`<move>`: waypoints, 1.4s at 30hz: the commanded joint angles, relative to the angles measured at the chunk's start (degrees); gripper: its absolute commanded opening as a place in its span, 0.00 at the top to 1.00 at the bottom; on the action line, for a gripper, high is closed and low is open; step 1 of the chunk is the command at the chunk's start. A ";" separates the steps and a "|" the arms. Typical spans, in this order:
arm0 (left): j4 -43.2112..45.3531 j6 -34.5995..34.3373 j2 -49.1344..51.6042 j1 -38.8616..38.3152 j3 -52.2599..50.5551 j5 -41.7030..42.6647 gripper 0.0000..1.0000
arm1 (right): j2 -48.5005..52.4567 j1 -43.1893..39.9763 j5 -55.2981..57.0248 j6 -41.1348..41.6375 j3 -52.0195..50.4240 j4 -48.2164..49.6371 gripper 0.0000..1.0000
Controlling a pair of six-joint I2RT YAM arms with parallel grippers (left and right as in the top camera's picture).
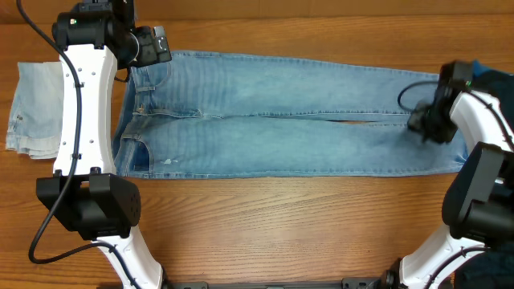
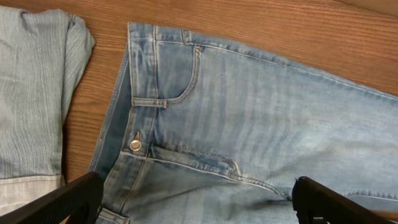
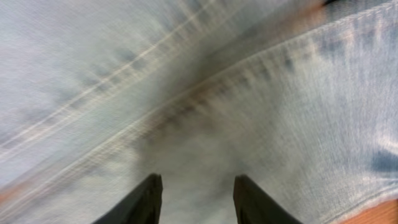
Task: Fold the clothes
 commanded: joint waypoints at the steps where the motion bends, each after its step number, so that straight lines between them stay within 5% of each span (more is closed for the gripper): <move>1: -3.58 0.17 -1.46 1.20 2.38 -2.97 0.00 | -0.94 3.87 -13.92 -3.26 9.38 -7.56 0.56; 2: -5.49 0.07 -1.55 2.23 3.58 -0.59 0.06 | -0.94 5.73 -17.62 -4.28 10.71 -9.94 0.57; 3: -6.97 0.11 -1.77 3.04 4.46 1.99 0.44 | -0.94 7.63 -19.67 -4.55 10.97 -11.13 0.61; 4: -7.91 0.07 -1.97 3.43 4.83 2.89 0.92 | -0.94 9.27 -21.03 -4.55 10.97 -11.65 0.67; 5: -9.40 0.07 -2.23 3.96 4.90 2.84 0.96 | -0.94 11.13 -22.05 -4.55 10.95 -11.78 0.77; 7: -12.85 0.07 -2.29 4.55 4.87 2.84 0.96 | -0.94 14.64 -22.69 -4.35 10.97 -12.26 0.96; 13: -17.49 -1.44 -2.29 3.41 1.42 3.28 0.96 | -0.92 24.20 -19.93 -4.35 9.94 -14.23 0.96; 20: 4.07 -0.94 -2.27 2.80 -16.41 3.19 0.96 | -0.92 33.31 -18.23 -4.63 -7.08 0.94 0.96; 26: 25.00 5.68 -2.19 0.31 -30.91 4.68 0.96 | -0.92 34.69 -16.00 -9.79 -9.49 8.83 0.96; 32: 33.24 5.70 -1.51 -0.04 -38.56 -4.17 0.96 | -0.92 36.09 -17.46 -16.44 -9.49 10.16 0.96; 42: 37.33 6.80 7.96 -0.04 -38.82 -6.23 0.96 | -0.66 36.24 -17.44 -17.27 -20.20 13.16 0.96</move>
